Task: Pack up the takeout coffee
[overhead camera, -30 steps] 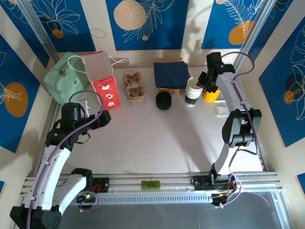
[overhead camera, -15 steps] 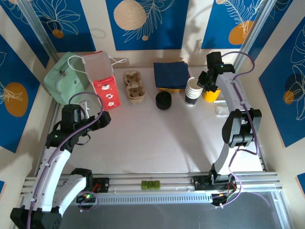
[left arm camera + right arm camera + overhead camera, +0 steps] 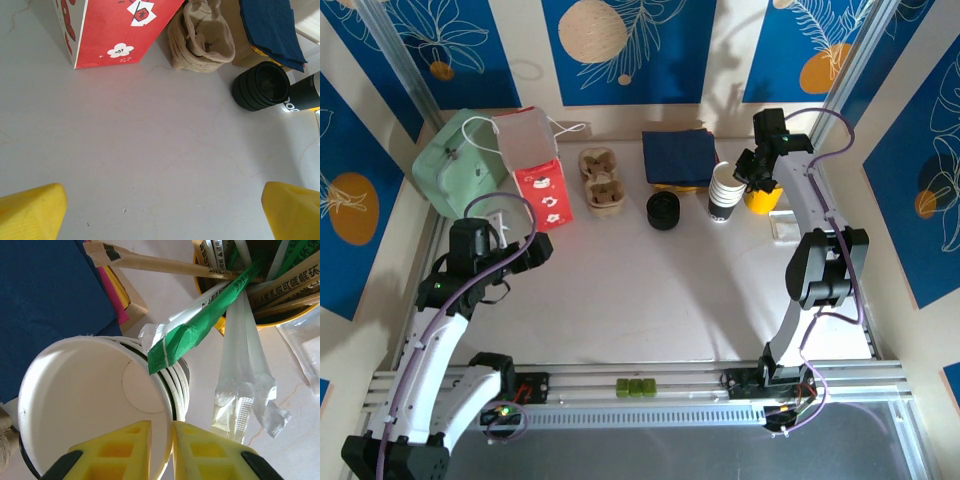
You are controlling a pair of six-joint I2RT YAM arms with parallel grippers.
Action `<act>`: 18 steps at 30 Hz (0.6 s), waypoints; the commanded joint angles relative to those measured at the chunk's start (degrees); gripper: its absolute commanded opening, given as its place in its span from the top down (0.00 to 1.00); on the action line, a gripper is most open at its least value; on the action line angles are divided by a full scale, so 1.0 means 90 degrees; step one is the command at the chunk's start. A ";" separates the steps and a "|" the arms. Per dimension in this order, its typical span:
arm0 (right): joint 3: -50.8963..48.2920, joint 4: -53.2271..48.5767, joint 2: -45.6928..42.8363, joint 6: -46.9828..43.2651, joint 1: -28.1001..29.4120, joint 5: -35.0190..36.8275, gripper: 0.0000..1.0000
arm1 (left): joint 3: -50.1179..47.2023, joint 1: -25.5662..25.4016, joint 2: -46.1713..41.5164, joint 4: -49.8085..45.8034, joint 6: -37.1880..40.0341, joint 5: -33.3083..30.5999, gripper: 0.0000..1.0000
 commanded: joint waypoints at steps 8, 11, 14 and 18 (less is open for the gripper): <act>0.0335 0.0045 0.0241 0.0132 0.0031 -0.0219 0.85 | -0.0014 -0.0050 -0.0052 0.0076 -0.0018 0.0049 0.00; 0.0393 0.0018 0.0229 0.0114 0.0064 -0.0210 0.89 | -0.0024 -0.0041 -0.0040 0.0086 -0.0017 0.0059 0.01; 0.0499 -0.0067 0.0230 0.0067 0.0084 -0.0173 0.91 | -0.0034 -0.0050 -0.0025 0.0086 -0.0017 0.0068 0.01; 0.0685 -0.0238 0.0156 0.0001 0.0084 -0.0224 0.92 | -0.0024 -0.0047 -0.0023 0.0086 -0.0018 0.0077 0.01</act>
